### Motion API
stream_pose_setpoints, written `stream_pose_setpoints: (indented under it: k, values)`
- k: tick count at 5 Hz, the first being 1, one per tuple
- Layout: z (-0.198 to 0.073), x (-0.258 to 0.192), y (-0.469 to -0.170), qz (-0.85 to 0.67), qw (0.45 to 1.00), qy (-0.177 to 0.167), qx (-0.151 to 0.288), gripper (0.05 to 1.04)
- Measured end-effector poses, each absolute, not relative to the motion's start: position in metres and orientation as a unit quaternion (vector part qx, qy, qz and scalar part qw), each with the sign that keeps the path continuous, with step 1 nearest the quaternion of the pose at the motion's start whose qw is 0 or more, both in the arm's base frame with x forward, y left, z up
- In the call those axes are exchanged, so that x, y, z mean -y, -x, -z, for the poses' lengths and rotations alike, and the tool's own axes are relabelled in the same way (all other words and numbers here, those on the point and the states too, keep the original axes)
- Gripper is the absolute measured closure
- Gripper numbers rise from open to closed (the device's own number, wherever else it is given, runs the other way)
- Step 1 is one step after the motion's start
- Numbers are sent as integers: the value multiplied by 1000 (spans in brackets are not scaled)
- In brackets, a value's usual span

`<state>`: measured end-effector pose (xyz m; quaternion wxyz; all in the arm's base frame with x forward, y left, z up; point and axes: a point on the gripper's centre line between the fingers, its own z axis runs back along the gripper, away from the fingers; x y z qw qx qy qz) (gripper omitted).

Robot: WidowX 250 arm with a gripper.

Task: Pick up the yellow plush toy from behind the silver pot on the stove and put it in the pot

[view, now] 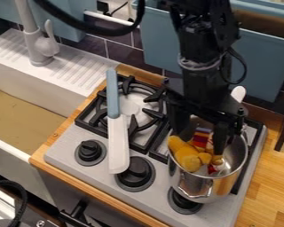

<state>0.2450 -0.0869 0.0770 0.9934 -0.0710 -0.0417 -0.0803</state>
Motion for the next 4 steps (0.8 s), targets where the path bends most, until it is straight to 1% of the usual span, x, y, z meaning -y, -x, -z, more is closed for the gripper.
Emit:
stream_pose_setpoints:
  k: [1, 2, 4]
  values:
    - [-83, 84, -249, 74, 993, 77, 40, 84]
    - [-90, 75, -256, 57, 995, 68, 42, 84]
    - [-118, 46, -281, -7, 997, 30, 65, 84]
